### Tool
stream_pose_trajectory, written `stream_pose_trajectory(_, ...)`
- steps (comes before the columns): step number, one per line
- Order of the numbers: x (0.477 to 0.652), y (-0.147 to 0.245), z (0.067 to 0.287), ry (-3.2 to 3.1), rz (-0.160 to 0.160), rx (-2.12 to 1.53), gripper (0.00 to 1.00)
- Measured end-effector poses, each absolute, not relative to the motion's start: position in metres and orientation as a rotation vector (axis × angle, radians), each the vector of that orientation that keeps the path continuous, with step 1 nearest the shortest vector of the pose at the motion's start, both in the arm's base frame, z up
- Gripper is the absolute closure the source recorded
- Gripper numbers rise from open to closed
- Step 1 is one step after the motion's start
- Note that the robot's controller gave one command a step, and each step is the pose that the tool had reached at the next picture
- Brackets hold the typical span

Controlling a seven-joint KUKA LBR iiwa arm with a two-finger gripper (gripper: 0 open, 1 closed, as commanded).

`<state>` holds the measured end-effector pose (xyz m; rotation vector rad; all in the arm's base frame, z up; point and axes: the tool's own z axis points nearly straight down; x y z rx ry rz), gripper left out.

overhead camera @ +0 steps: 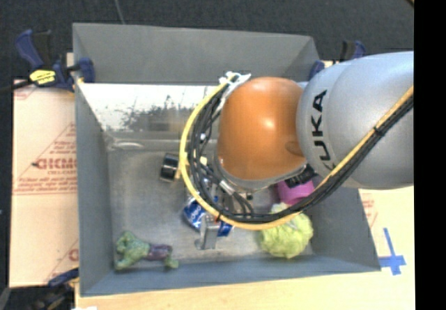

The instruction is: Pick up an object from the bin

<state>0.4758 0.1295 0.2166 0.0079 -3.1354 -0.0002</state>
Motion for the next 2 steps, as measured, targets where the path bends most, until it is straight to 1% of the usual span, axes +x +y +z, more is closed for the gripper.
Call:
stream_pose_trajectory(1,0.478,0.129,0.221,-3.143,-0.002,0.000,0.00)
stream_pose_trajectory(2,0.607,0.097,0.077,-3.159,-0.009,-0.082,0.00)
